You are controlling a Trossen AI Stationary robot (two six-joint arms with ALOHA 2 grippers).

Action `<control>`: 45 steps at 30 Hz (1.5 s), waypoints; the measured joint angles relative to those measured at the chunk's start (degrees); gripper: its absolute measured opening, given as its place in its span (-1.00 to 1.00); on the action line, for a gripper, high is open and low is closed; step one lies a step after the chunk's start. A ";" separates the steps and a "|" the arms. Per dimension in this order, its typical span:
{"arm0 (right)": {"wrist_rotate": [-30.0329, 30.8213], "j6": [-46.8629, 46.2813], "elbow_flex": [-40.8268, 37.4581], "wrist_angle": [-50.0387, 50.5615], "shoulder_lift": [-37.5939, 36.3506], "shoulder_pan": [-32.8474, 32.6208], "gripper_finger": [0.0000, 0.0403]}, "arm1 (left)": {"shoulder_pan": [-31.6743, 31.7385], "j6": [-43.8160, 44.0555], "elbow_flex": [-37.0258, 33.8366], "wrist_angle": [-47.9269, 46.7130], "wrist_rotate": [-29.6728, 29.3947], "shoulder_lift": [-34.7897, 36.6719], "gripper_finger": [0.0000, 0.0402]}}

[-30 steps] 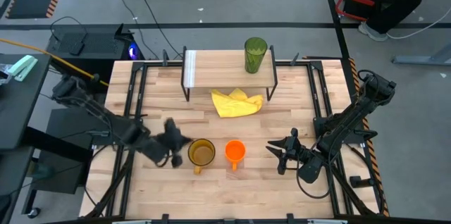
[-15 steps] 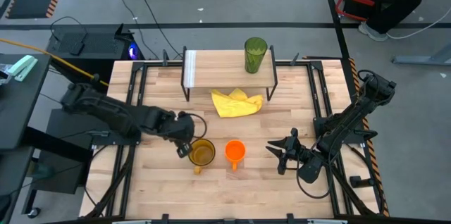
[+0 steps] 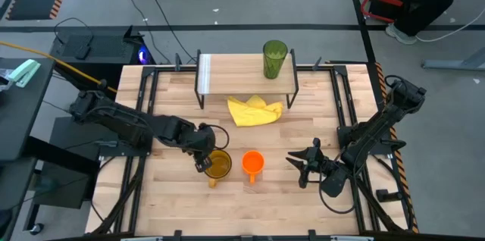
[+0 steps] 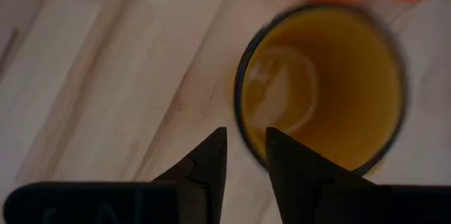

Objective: Stack small to large cups/mugs on shelf
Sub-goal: Put the yellow mug on the shelf

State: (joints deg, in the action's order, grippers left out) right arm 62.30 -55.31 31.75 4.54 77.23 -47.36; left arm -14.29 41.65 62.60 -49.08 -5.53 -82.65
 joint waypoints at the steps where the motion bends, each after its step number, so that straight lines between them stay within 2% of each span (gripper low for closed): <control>1: -0.02 0.00 0.00 -0.02 0.00 -0.01 -0.48 | -0.02 0.00 -0.01 -0.05 0.01 -0.75 -0.45; 5: -0.02 0.02 0.00 0.01 0.00 -0.01 -0.48 | 0.05 -0.15 -0.01 -0.11 1.29 -3.65 -0.41; 12: -0.02 0.19 0.00 0.01 0.00 0.00 -0.48 | -0.08 -0.83 -0.01 1.92 3.39 -4.67 -0.35; 21: 0.00 0.17 0.00 0.02 0.00 -0.01 -0.48 | 0.02 -1.13 -0.01 2.16 5.55 -8.48 -0.38; 27: 0.00 0.41 0.00 0.02 0.00 -0.01 -0.48 | 0.34 -2.36 0.01 2.27 5.84 -8.59 -0.37; 33: 0.00 0.44 0.00 0.02 0.00 0.00 -0.48 | 0.35 -2.47 0.99 2.27 5.73 -8.42 -0.52; 41: 0.00 0.44 0.00 0.04 0.00 -0.01 -0.48 | 1.21 -4.20 2.41 2.69 6.30 -8.32 -0.88; 45: 0.00 0.44 0.00 0.06 0.00 0.01 -0.48 | 2.27 -4.86 2.39 2.51 7.65 -8.31 -0.89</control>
State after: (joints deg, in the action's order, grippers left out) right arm 62.30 -54.87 31.75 4.60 77.23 -47.35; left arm -12.02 36.78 64.99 -46.57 2.12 -90.96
